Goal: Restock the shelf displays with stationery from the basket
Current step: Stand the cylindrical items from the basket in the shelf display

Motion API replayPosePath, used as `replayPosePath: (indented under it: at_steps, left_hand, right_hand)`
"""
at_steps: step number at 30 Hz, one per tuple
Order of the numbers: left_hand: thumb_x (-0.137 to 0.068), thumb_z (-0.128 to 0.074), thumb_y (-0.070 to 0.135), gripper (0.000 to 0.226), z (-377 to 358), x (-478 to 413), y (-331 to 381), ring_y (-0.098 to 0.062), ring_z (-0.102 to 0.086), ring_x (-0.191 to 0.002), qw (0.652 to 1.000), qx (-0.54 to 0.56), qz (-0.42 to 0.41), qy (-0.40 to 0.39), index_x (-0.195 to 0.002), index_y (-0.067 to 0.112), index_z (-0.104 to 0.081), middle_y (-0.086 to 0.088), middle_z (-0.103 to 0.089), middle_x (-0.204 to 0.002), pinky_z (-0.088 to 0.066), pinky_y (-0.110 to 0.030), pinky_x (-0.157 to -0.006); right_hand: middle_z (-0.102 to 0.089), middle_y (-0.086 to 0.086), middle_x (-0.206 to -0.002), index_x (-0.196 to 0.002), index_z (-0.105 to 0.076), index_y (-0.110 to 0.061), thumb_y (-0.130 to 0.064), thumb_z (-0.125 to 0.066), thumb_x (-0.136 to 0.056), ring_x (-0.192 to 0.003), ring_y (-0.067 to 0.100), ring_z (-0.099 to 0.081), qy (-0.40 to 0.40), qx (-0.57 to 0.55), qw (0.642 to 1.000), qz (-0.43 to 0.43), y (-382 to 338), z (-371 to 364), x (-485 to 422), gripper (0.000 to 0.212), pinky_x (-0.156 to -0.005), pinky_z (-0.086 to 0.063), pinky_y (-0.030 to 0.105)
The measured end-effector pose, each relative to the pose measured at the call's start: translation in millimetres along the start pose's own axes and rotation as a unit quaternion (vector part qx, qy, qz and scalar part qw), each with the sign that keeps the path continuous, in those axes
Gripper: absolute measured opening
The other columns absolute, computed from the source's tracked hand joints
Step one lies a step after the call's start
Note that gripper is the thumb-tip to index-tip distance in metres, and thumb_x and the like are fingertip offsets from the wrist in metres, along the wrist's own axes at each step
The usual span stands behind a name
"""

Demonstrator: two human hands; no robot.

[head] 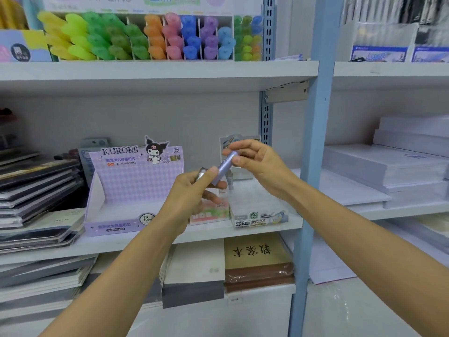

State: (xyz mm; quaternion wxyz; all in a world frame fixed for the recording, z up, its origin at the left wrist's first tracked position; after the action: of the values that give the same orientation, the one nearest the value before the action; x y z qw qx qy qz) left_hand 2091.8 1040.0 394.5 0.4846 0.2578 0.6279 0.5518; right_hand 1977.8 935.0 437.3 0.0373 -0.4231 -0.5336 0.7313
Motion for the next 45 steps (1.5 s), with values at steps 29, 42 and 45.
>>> replayPosePath:
  at_steps: [29, 42, 45]
  left_hand:
    - [-0.103, -0.042, 0.022, 0.018, 6, -23, -37, -0.014, -0.047, -0.050, 0.995, 0.073, 0.020, -0.067, -0.115, 0.014, -0.053, 0.001, -0.053, -0.063, -0.036, -0.023, -0.043]
    - [-0.100, -0.048, 0.014, 0.015, 2, -25, -37, -0.015, -0.054, -0.056, 0.994, 0.060, -0.008, -0.088, -0.112, 0.015, -0.057, -0.002, -0.059, -0.068, -0.043, -0.024, -0.048]
    - [-0.099, -0.050, 0.015, 0.015, 2, -25, -36, -0.015, -0.055, -0.058, 0.994, 0.060, -0.013, -0.090, -0.112, 0.015, -0.058, -0.003, -0.061, -0.069, -0.046, -0.023, -0.050]
  right_hand:
    - [-0.071, 0.008, -0.107, -0.111, -0.070, -0.004, 0.002, -0.065, -0.086, -0.089, 0.012, -0.065, 0.126, 0.410, 0.902, -0.045, 83, 57, -54, 0.026, -0.090, -0.049, 0.019]
    - [-0.062, -0.002, -0.085, -0.085, -0.061, -0.016, 0.000, -0.069, -0.083, -0.077, 0.011, -0.059, 0.114, 0.439, 0.889, -0.056, 95, 56, -59, 0.019, -0.077, -0.050, 0.023]
    - [-0.060, -0.003, -0.083, -0.079, -0.063, -0.018, -0.003, -0.070, -0.084, -0.074, 0.007, -0.057, 0.113, 0.463, 0.877, -0.061, 101, 55, -59, 0.018, -0.070, -0.043, 0.017]
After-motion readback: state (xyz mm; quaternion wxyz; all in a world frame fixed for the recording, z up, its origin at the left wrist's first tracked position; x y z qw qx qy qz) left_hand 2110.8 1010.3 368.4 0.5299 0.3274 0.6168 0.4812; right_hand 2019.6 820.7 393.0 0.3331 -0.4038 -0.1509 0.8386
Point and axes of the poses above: each hand's wrist, its own x-axis away from the middle knuckle, its own z-axis out of the back of the hand, y = z × x, the point moved 9 cm from there along -x, towards the middle knuckle
